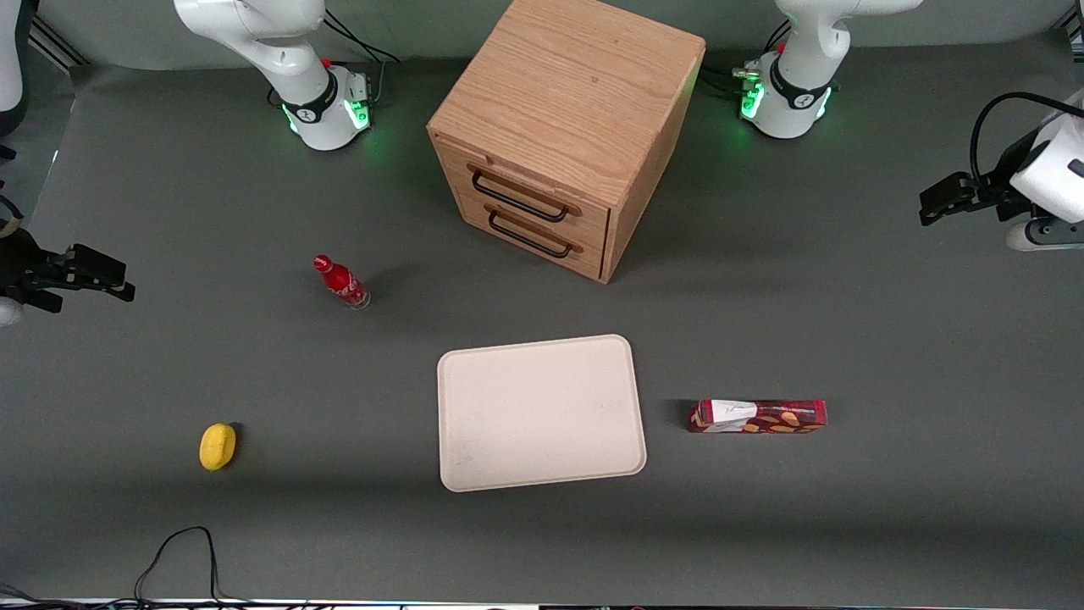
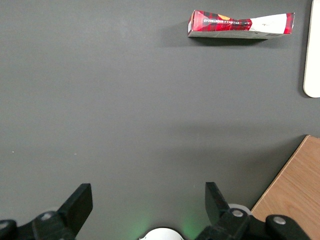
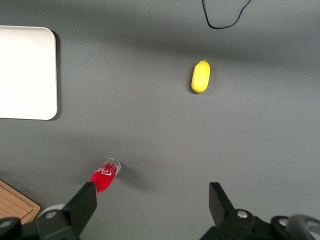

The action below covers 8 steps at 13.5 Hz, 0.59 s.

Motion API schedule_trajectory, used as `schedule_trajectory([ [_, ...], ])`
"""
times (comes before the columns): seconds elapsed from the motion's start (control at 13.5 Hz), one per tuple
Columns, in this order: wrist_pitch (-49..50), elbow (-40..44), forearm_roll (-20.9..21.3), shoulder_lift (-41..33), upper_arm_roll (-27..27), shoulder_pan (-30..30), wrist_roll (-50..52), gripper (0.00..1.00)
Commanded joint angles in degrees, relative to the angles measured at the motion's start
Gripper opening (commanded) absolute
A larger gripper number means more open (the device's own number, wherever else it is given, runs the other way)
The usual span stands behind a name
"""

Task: Place red cookie box on tray
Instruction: 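Lift the open left gripper from rest and swing it toward the cookie box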

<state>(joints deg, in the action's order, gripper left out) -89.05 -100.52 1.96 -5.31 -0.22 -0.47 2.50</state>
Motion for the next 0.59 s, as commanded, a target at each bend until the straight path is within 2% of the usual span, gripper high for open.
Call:
schedule_trajectory([
  [0.0, 1.8, 1.8, -0.8, 0.7, -0.2, 0.9, 0.1, 1.00],
  [0.52, 2.7, 1.9, -0.1, 1.0, -0.4, 0.4, -1.0, 1.00],
])
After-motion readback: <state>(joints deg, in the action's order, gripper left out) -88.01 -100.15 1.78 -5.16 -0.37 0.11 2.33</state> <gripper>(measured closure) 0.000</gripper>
